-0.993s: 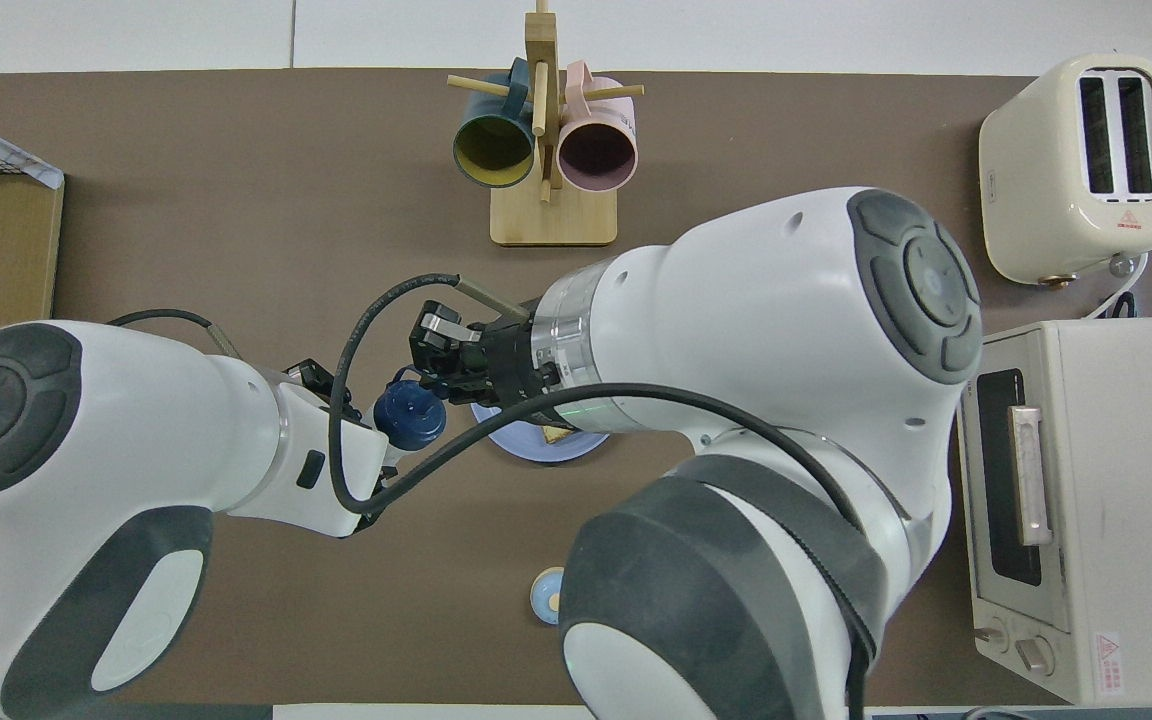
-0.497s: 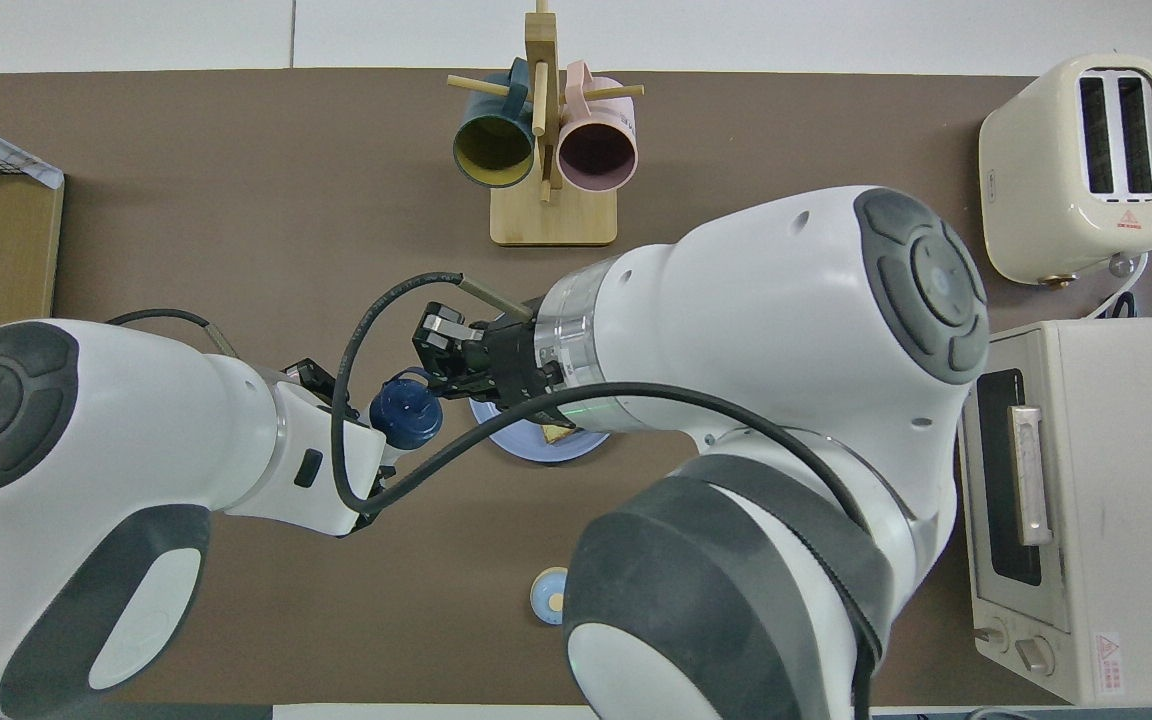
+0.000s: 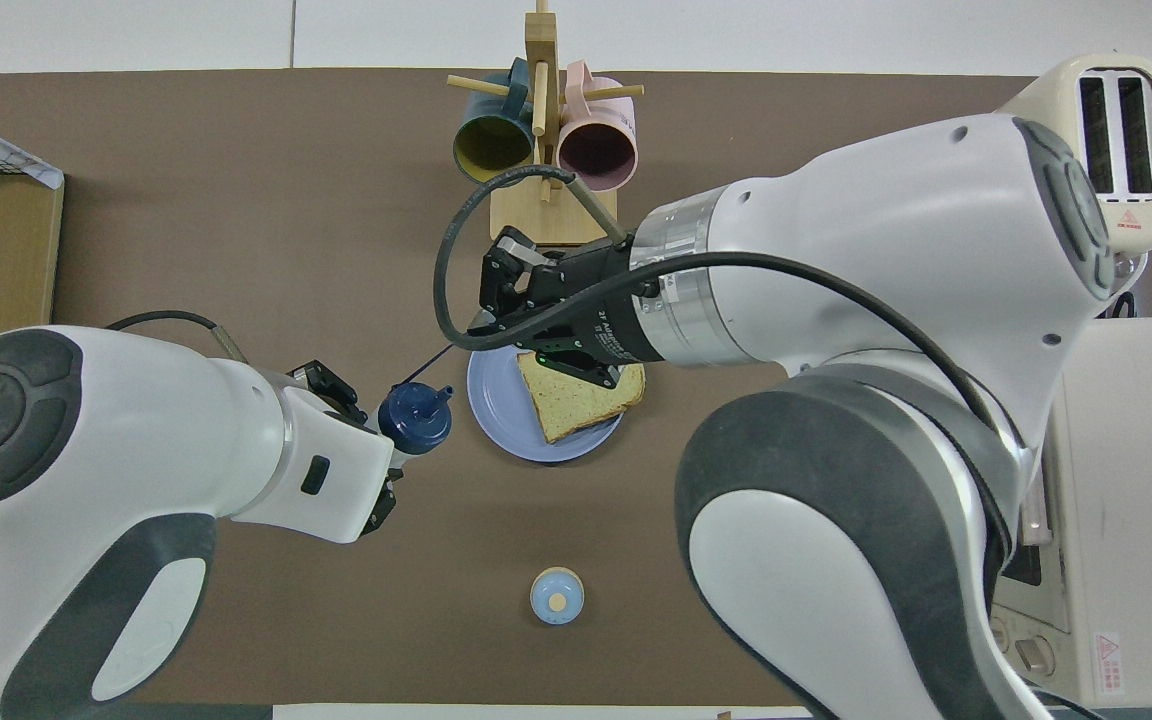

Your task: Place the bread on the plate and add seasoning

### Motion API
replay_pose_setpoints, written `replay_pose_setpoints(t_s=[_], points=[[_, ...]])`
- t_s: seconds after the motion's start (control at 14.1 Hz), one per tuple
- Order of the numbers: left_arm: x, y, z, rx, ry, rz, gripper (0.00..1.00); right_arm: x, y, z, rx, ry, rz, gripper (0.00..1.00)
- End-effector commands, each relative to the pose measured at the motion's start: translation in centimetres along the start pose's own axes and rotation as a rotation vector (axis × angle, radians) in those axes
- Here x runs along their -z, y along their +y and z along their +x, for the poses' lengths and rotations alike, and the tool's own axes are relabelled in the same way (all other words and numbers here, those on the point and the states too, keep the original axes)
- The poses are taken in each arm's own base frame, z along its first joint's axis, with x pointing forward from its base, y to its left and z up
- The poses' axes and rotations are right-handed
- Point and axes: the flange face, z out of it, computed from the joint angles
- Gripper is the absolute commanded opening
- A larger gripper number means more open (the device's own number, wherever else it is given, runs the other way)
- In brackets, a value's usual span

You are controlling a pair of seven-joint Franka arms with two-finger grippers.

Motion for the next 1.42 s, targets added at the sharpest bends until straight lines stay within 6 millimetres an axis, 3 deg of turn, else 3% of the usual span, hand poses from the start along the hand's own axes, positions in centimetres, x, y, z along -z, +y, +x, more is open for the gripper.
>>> replay_pose_setpoints(t_s=[0.0,0.21,0.35,0.5,0.57,0.71,0.78,1.06,1.21,1.35], points=[[-0.1,0.3,-1.0,-0.002,0.001,-0.019,0.0,0.6,0.2,-0.1,0.025,0.022,0.008,1.0],[-0.1,0.3,-1.0,-0.002,0.0,-0.02,0.0,0.8,1.2,0.6,0.214,0.109,-0.109,1.0],[-0.1,0.2,-0.9,0.002,0.003,-0.016,0.0,1.4,2.5,2.1,0.353,0.168,-0.239,1.0],[0.0,0.1,-0.8,0.004,0.007,-0.012,0.0,3.3,4.9,5.0,0.434,0.208,-0.368,1.0],[-0.1,0.1,-0.7,0.002,0.006,-0.01,0.0,4.4,6.2,6.4,0.478,0.215,-0.424,1.0],[-0.3,-0.1,-0.6,-0.005,-0.007,-0.002,0.0,9.0,9.2,10.9,0.478,0.219,-0.498,1.0],[-0.7,-0.3,-0.5,-0.004,-0.02,0.0,0.0,10.6,10.7,12.1,0.485,0.185,-0.53,1.0],[-3.2,-0.9,0.9,-0.04,-0.12,0.051,0.0,17.6,14.7,12.4,0.499,0.168,-0.732,1.0],[-4.4,-1.6,2.2,-0.049,-0.156,0.069,0.0,19.3,15.6,12.1,0.473,0.126,-0.756,1.0],[-5.7,-2.4,3.3,-0.055,-0.199,0.089,0.0,20.9,16.6,13.1,0.433,0.107,-0.773,1.0]])
